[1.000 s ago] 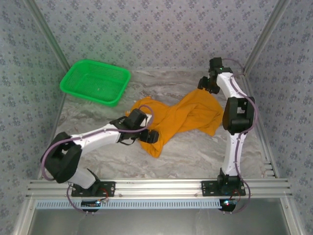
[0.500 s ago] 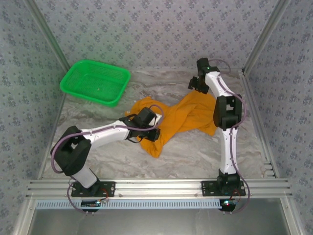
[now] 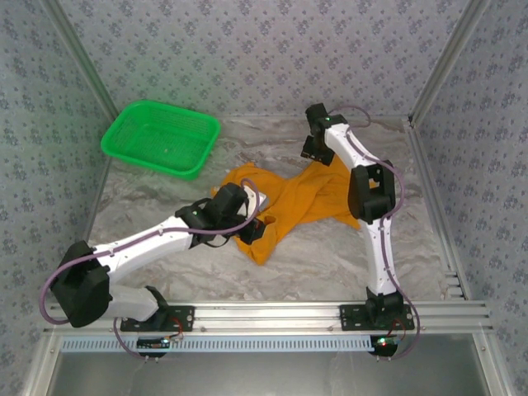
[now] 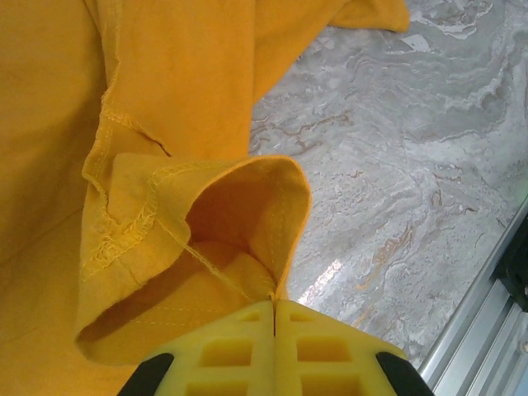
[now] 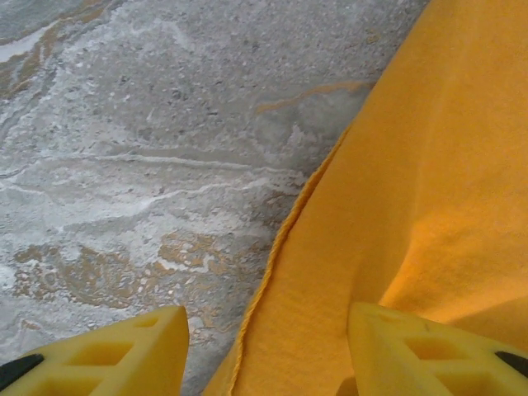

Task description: Fold the inside-out t-shirt

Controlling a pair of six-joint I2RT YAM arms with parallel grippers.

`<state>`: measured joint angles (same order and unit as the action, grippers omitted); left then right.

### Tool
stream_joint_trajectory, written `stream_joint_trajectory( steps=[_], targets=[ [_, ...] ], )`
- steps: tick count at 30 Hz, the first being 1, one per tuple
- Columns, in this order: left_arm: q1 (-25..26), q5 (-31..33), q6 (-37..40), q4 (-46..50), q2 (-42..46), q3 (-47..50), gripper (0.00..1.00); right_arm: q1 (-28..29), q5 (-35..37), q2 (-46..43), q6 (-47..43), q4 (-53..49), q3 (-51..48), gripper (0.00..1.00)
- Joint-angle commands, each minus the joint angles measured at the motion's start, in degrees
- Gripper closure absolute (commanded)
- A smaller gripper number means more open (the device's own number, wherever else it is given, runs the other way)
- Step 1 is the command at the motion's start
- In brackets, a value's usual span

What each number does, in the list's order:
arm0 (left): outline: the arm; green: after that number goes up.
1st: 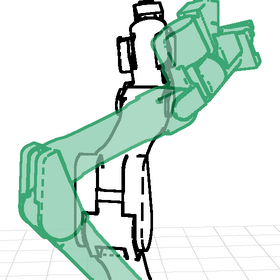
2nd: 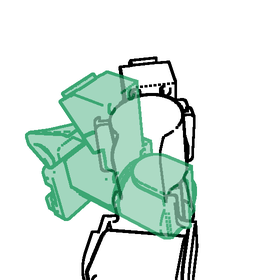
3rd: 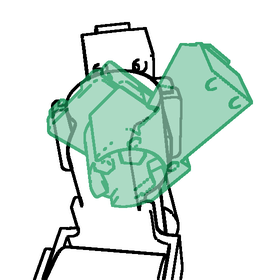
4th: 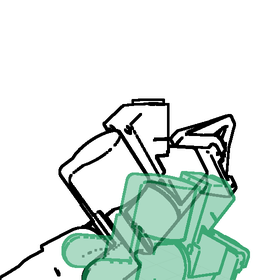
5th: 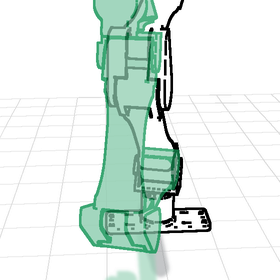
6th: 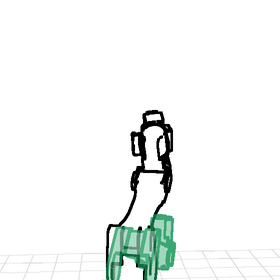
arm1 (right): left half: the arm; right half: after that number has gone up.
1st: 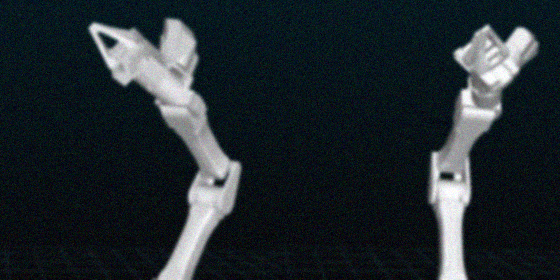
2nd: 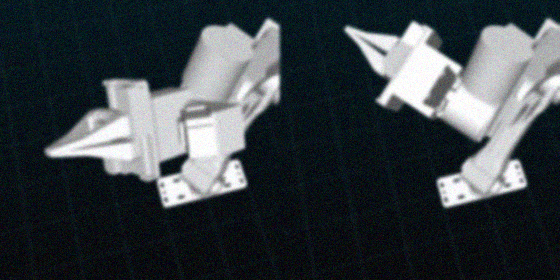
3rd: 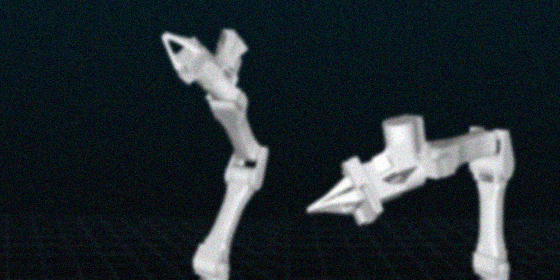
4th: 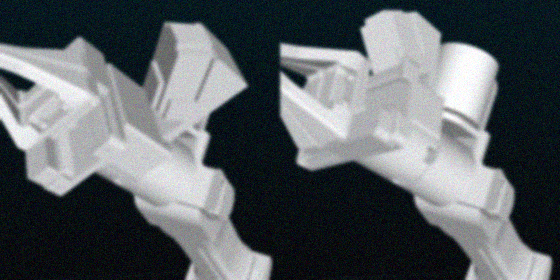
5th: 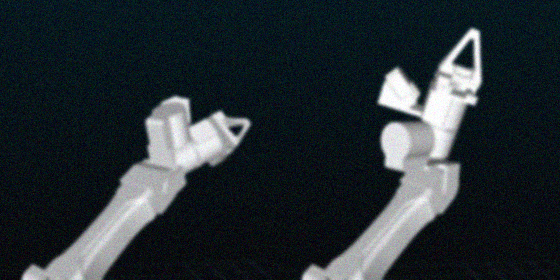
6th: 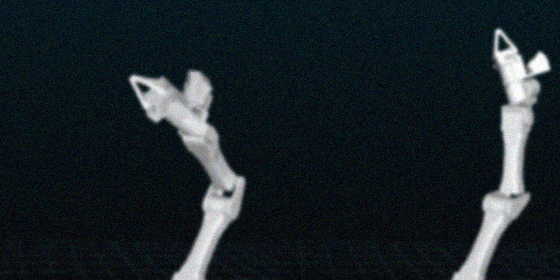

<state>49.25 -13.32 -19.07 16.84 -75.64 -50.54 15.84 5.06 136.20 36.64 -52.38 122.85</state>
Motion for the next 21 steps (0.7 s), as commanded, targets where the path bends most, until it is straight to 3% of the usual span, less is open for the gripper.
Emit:
stream_joint_trajectory(
  steps=[1, 6, 14, 15, 17, 21],
  targets=[
    [0.14, -1.72, 0.96, -1.25, 1.82, 0.34, 1.00, 0.68, 1.72, 1.44, 2.80, -2.32, 2.39, 0.48],
    [0.19, -1.48, 1.05, -1.04, 3.92, 0.71, 1.00, 1.47, 2.47, 2.99, 3.20, -2.81, 3.63, 0.65],
    [0.14, 4.30, 4.41, 2.87, 10.00, 0.11, 1.00, 0.96, 1.97, 4.83, 3.94, -4.77, 4.75, 0.64],
    [0.14, 4.57, 4.78, 3.14, 10.44, 0.10, 1.00, 0.96, 1.92, 4.96, 4.05, -4.84, 4.73, 0.71],
    [0.15, 4.68, 4.84, 3.61, 11.04, 0.11, 1.00, 1.00, 2.19, 5.11, 4.36, -4.99, 4.77, 0.97],
    [0.16, 6.15, 4.90, 5.15, 12.89, 0.32, 1.00, 0.78, 3.76, 3.41, 4.37, -4.73, 4.96, 1.00]
  ],
)
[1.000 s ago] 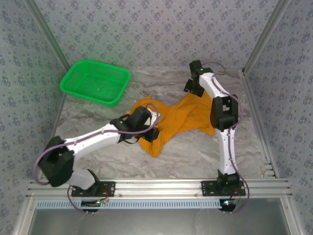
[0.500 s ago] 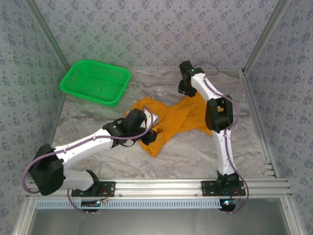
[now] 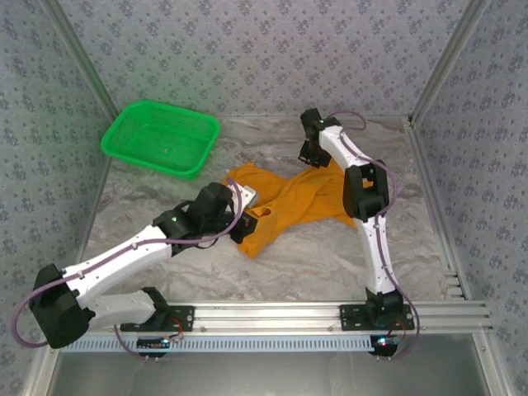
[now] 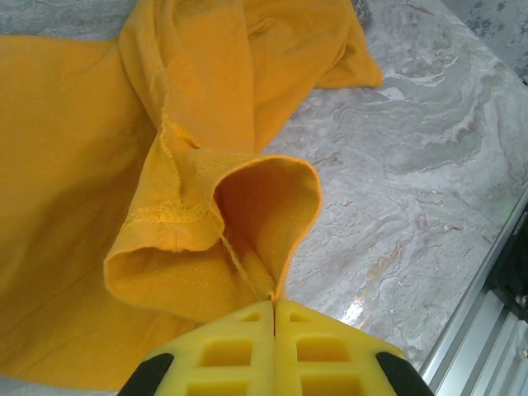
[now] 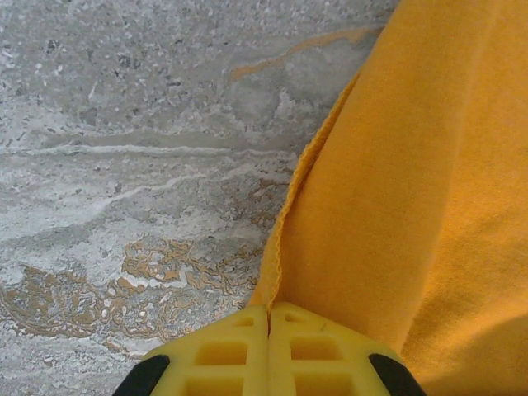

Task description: Fold the inside-out t-shirt

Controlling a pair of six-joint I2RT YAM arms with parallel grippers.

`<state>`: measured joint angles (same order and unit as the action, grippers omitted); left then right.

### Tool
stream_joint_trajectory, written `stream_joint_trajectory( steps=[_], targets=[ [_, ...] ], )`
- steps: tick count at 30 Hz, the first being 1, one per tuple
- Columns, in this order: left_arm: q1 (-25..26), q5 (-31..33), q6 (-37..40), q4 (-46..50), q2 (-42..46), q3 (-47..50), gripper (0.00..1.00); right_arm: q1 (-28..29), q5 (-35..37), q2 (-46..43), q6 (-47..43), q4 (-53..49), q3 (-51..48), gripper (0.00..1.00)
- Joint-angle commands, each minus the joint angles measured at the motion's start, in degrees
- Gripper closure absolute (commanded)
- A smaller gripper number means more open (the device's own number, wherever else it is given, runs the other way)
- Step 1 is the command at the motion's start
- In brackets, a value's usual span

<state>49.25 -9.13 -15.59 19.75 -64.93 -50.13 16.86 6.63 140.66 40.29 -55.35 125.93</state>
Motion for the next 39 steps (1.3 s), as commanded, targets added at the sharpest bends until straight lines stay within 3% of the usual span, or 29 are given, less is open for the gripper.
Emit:
stream_joint_trajectory(
  steps=[1, 4, 9, 13, 17, 23, 30, 34, 39],
  targets=[
    [0.13, 3.36, 1.57, 3.14, 2.70, -0.43, 1.00, -0.43, 2.26, -1.80, 0.60, -1.62, 2.09, 1.00],
    [0.07, 11.35, 3.03, 8.21, 4.31, -3.35, 1.00, -1.42, 3.04, -4.70, 0.66, -1.33, 3.60, 1.00],
    [-0.94, 22.00, 12.46, 9.86, 4.95, -11.97, 1.00, -4.08, 6.77, -12.07, 0.93, 0.48, 6.54, 1.00],
    [-4.01, 24.17, 22.09, 7.15, 2.24, -22.67, 1.00, -5.79, 8.99, -19.46, 0.73, 2.09, 8.26, 1.00],
    [-5.01, 25.46, 33.02, 7.97, -0.86, -36.31, 1.00, -5.53, 15.99, -30.63, 0.67, 2.75, 4.88, 1.00],
    [-4.75, 17.41, 39.29, 10.64, 1.69, -45.97, 1.00, -2.29, 22.88, -54.91, 2.76, 9.68, -15.98, 1.00],
    [-4.42, -3.15, 36.96, 14.91, 9.54, -46.80, 1.00, 5.51, 29.78, -79.00, 3.61, 7.76, -28.15, 1.00],
    [-4.36, -6.86, 35.90, 15.72, 11.07, -46.92, 1.00, 9.88, 32.01, -83.96, 1.54, 8.37, -29.01, 1.00],
    [-4.44, -5.73, 37.91, 12.73, 10.01, -48.40, 1.00, 11.62, 31.19, -80.00, -1.05, 9.19, -25.42, 1.00]
  ],
)
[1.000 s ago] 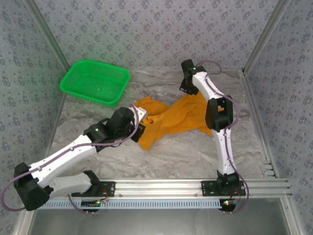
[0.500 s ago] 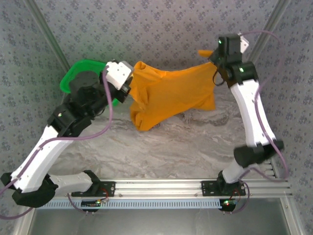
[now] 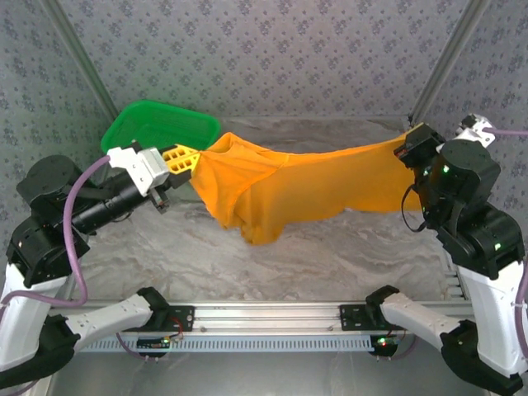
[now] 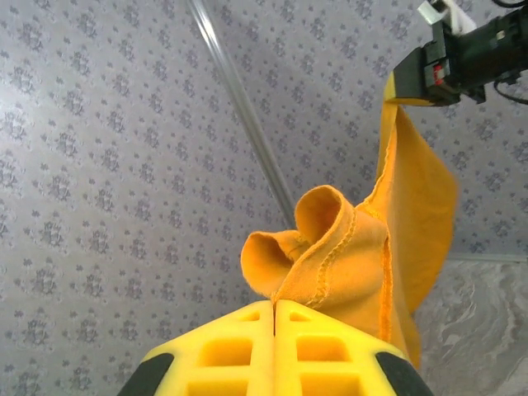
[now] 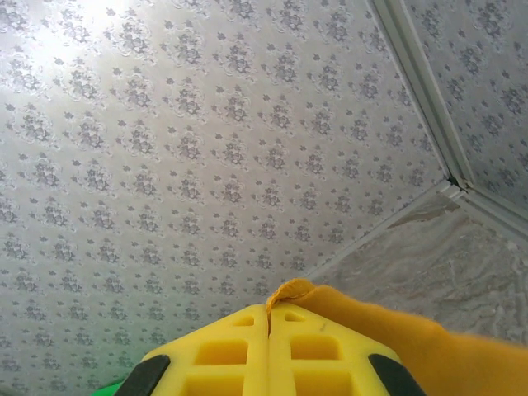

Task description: Fold the inside-out t-shirt

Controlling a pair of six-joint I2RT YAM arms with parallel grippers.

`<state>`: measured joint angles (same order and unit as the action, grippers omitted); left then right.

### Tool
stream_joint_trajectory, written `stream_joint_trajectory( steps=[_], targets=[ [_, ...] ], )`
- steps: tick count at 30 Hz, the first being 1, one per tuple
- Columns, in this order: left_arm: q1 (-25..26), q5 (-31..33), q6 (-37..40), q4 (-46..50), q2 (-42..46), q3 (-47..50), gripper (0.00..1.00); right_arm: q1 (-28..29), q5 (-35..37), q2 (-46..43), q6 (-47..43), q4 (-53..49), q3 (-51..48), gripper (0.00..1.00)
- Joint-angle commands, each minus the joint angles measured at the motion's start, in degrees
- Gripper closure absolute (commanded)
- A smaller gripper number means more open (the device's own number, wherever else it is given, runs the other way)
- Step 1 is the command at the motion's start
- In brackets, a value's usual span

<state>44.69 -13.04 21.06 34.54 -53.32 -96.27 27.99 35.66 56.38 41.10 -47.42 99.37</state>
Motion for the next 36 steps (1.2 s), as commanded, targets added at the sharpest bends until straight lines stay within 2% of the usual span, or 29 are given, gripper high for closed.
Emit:
stream_joint_trajectory(
  steps=[1, 4, 6, 10, 13, 15, 17, 23, 24, 27, 31, 34, 36],
  targets=[
    [0.06, -0.93, 2.18, -0.89, -2.51, -3.27, 1.00, 0.31, 1.87, 5.60, -2.03, 1.29, 1.50, 1.00],
    [-0.05, 4.94, 3.93, -0.65, -5.32, -2.81, 1.00, -1.96, -0.04, 9.84, -2.52, 2.36, 1.68, 1.00],
    [-0.79, 9.28, 4.52, -2.60, -7.23, -0.47, 1.00, -6.21, -3.90, 12.70, -2.06, 4.04, 0.97, 1.00],
    [-6.30, 12.28, 4.63, -6.89, -14.06, 1.69, 1.00, -16.20, -14.61, 21.12, -0.31, 8.75, 0.25, 1.00],
    [-11.49, 14.24, 3.00, -14.65, -20.92, -0.02, 1.00, -20.24, -19.44, 29.53, -2.49, 13.45, 3.57, 1.00],
    [-16.31, 10.38, 0.54, -15.81, -26.96, -5.96, 1.00, -23.10, -24.28, 35.91, -3.26, 13.98, 9.66, 1.00],
    [-19.60, 7.00, -0.49, -11.53, -34.79, -17.93, 1.00, -25.26, -28.61, 42.14, -3.39, 13.25, 17.92, 1.00],
    [-21.18, 2.53, 1.25, 3.54, -56.49, -59.73, 1.00, -29.26, -36.55, 55.10, -4.63, 7.10, 43.40, 1.00],
    [-21.18, 1.01, 1.69, 3.29, -58.10, -63.84, 1.00, -29.71, -37.45, 56.25, -4.58, 6.17, 47.52, 1.00],
    [-21.13, -6.47, 6.03, 3.68, -55.88, -64.46, 1.00, -30.09, -37.53, 56.95, -6.95, 3.67, 54.57, 1.00],
    [-20.57, -13.17, 7.48, 8.32, -49.72, -59.15, 1.00, -29.93, -36.66, 51.27, -8.01, 0.60, 49.35, 1.00],
    [-17.25, -12.80, 12.31, 11.87, -41.46, -45.35, 1.00, -28.87, -35.02, 41.15, -8.13, 2.37, 30.32, 1.00],
    [-13.45, -8.37, 14.88, 12.19, -33.42, -28.58, 1.00, -26.77, -32.48, 31.01, -8.11, 7.49, 10.94, 1.00]
  ],
)
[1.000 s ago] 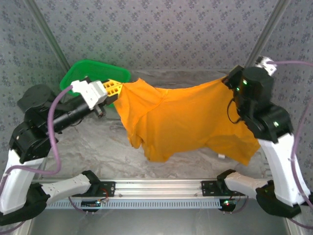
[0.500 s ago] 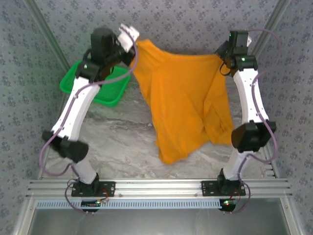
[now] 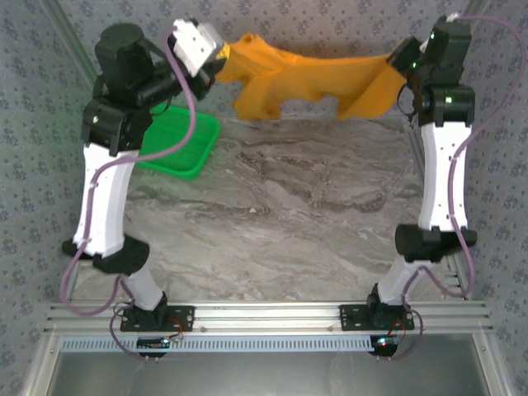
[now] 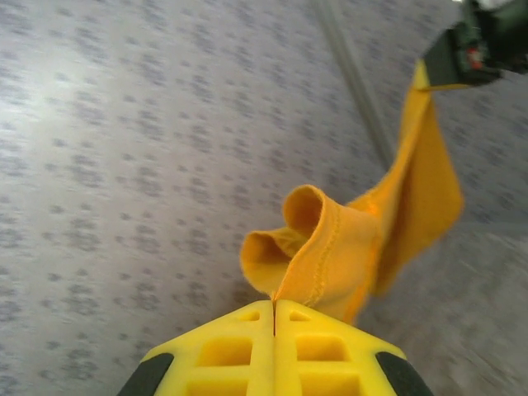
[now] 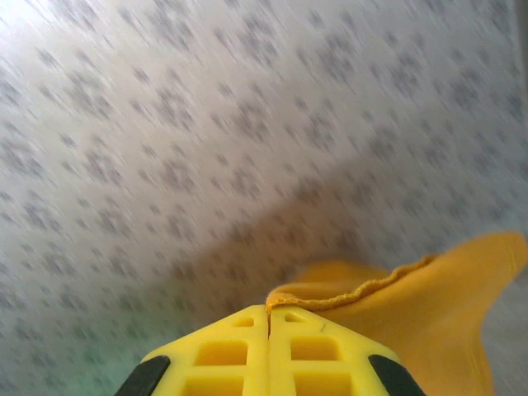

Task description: Fold the inside-out t-shirt

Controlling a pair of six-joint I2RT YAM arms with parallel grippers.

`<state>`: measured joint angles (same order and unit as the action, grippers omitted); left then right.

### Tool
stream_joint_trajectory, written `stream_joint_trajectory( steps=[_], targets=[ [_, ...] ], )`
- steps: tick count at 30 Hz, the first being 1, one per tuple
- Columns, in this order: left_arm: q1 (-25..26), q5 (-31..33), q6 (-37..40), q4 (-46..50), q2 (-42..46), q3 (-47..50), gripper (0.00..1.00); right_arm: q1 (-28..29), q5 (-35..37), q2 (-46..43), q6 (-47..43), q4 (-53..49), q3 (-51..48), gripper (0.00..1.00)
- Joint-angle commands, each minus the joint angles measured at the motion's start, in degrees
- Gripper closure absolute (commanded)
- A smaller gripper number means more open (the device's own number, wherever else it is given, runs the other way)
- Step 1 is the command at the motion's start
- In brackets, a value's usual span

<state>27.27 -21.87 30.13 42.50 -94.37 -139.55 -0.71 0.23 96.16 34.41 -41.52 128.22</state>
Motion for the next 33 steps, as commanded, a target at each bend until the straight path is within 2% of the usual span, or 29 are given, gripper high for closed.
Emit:
stream_joint_trajectory(
  steps=[1, 4, 5, 6, 7, 10, 12, 14, 17, 19, 21, 23, 25, 27, 30, 33],
  targets=[
    [6.08, 2.95, 5.89, 3.00, 12.04, 23.63, 1.00, 2.97, 4.34, -12.47, -0.98, 3.46, -25.42, 1.00],
    [13.94, 9.42, 2.33, -6.85, 26.84, 55.83, 0.98, 9.34, 9.52, -25.40, 3.19, 6.80, -52.11, 1.00],
    [16.39, 9.33, -1.24, -10.42, 31.36, 66.13, 0.92, 11.65, 10.74, -28.49, 5.01, 9.03, -58.34, 1.00],
    [18.24, 7.69, -6.03, -13.59, 35.45, 75.08, 0.81, 14.71, 12.02, -31.82, 7.40, 9.39, -66.96, 0.99],
    [19.80, 5.87, -10.54, -16.74, 38.52, 82.03, 0.67, 17.29, 12.99, -34.61, 9.52, 9.39, -72.80, 0.97],
    [24.20, 1.38, -27.00, -25.02, 46.74, 99.01, 0.43, 24.55, 17.24, -43.26, 20.23, 4.51, -86.80, 0.88],
    [25.80, 1.56, -35.10, -27.14, 51.53, 104.26, 0.38, 26.74, 17.64, -49.28, 23.43, 1.29, -92.41, 0.72],
    [25.91, 4.67, -38.80, -26.77, 54.89, 105.50, 0.32, 26.43, 17.26, -52.53, 23.77, -1.73, -93.40, 0.56],
    [25.59, 10.49, -37.30, -23.37, 54.03, 102.12, 0.27, 22.45, 14.83, -50.59, 16.04, 0.04, -90.00, 0.47],
    [24.24, 12.18, -35.60, -20.86, 48.77, 97.73, 0.25, 17.45, 9.28, -44.04, 10.39, 3.83, -86.01, 0.47],
    [21.51, 15.52, -36.68, -18.78, 41.13, 92.53, 0.25, 12.41, 1.46, -34.70, 8.53, 5.47, -80.89, 0.46],
    [18.37, 19.39, -40.28, -17.65, 34.03, 88.65, 0.29, 11.27, -1.61, -27.76, 8.31, 6.16, -77.33, 0.46],
    [15.17, 19.65, -43.42, -18.84, 27.54, 86.12, 0.32, 13.11, 1.09, -23.75, 9.36, 6.50, -76.41, 0.45],
    [14.23, 20.61, -43.36, -20.55, 22.61, 84.62, 0.30, 13.51, 3.48, -21.74, 11.63, 6.64, -77.72, 0.43],
    [13.74, 22.81, -41.46, -21.94, 17.25, 83.39, 0.27, 11.12, 3.68, -19.18, 11.04, 11.10, -80.75, 0.42],
    [11.31, 23.02, -43.82, -22.08, 13.47, 83.26, 0.27, 7.84, 2.14, -14.54, 8.36, 13.52, -80.76, 0.44]
  ],
)
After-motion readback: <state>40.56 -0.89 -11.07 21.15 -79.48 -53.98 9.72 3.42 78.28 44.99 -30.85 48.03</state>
